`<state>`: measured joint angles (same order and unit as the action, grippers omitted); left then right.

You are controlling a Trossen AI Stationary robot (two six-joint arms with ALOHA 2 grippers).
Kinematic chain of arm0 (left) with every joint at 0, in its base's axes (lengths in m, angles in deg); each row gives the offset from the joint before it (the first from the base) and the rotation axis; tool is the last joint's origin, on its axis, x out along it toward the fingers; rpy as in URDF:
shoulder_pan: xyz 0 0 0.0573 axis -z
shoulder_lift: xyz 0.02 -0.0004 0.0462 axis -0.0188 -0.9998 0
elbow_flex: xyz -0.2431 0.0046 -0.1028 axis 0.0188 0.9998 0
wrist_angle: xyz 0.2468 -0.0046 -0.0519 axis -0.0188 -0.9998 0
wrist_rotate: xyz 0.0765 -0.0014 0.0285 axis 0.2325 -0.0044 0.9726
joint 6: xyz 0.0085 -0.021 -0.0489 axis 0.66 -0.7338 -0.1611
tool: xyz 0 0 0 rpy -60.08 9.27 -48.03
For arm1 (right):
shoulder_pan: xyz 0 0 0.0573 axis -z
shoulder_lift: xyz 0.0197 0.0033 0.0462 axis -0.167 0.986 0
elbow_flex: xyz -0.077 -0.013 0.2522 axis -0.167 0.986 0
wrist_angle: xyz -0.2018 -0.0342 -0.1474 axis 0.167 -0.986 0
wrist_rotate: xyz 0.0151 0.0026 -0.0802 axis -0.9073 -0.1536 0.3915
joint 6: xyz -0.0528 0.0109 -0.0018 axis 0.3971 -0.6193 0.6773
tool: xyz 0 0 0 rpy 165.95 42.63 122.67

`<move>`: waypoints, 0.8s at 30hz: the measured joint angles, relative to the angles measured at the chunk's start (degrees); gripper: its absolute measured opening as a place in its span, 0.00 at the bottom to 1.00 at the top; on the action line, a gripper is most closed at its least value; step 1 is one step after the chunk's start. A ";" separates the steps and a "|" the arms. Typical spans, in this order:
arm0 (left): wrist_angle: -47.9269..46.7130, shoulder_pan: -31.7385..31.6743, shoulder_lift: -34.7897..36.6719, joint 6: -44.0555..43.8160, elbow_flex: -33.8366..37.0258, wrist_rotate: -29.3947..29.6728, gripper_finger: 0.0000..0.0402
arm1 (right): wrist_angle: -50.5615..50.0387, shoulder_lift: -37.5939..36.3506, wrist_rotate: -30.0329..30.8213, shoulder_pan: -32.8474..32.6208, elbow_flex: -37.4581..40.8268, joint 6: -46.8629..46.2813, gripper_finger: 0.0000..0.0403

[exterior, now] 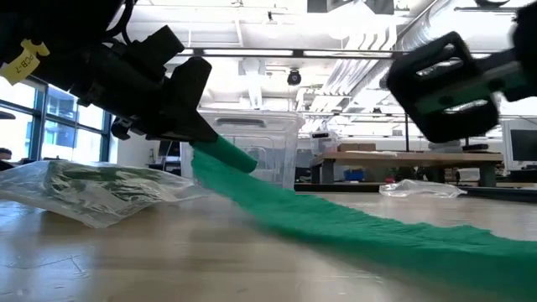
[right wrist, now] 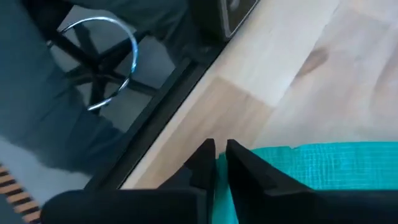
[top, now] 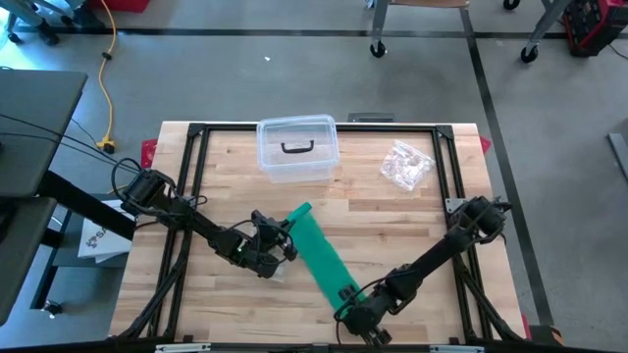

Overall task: Roll bandage
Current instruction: Roll the dark green bandage

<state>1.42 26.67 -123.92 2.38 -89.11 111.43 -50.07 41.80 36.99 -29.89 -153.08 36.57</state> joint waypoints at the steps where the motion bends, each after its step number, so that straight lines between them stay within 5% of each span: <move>1: 0.00 0.02 -0.02 0.02 0.00 -0.02 0.01 | -0.64 -0.28 -0.55 -0.25 0.00 -0.29 0.07; 6: -0.08 0.01 -0.02 -0.02 0.00 0.00 0.01 | -0.93 -1.69 -0.45 -1.69 0.00 -1.85 0.13; 16: -0.18 0.02 -0.02 0.02 0.00 0.13 0.01 | -1.96 -1.82 0.93 -2.51 0.00 1.26 0.43; 24: -0.17 0.04 -0.02 0.02 0.02 0.05 0.01 | -8.95 -6.25 7.11 -2.21 0.19 0.05 0.27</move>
<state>1.25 26.71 -123.94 2.40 -89.09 111.48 -59.02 35.55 44.10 -32.11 -152.90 36.63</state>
